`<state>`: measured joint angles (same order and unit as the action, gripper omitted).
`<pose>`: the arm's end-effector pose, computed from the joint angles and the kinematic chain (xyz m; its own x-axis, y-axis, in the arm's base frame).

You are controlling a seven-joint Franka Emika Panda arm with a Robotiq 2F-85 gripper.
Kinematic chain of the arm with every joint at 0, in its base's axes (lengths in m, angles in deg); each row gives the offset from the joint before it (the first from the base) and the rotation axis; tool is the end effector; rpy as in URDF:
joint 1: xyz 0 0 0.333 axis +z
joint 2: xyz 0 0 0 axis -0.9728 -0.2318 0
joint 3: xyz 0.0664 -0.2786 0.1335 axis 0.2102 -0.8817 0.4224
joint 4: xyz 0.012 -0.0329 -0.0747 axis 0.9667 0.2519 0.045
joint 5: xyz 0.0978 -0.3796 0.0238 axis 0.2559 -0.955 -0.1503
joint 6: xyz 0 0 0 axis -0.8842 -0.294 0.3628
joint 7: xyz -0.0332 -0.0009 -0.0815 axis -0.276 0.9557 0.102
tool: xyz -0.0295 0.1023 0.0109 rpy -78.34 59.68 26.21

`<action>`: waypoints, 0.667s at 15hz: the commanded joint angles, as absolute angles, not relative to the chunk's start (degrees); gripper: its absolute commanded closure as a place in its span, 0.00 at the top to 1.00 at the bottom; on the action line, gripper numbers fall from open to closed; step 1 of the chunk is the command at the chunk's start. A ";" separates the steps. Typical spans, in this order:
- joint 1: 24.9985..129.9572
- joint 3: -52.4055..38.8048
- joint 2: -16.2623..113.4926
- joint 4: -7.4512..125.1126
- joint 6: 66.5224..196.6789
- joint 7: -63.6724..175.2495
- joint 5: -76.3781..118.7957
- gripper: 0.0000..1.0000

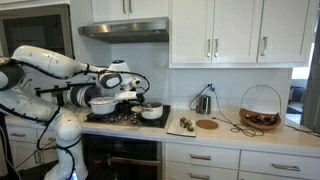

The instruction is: Remove the lid from the pot and use the spatula to stir the contents inside.

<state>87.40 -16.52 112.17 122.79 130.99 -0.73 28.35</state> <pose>0.3416 -0.0184 0.4918 0.5664 0.7039 0.4287 0.7206 -0.6754 0.1569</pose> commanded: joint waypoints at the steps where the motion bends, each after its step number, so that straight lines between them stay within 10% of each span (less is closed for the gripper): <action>1: 90.92 -19.82 112.37 124.01 135.73 -5.27 31.64 1.00; 10: 99.09 -28.83 107.70 122.55 143.54 -19.46 37.70 1.00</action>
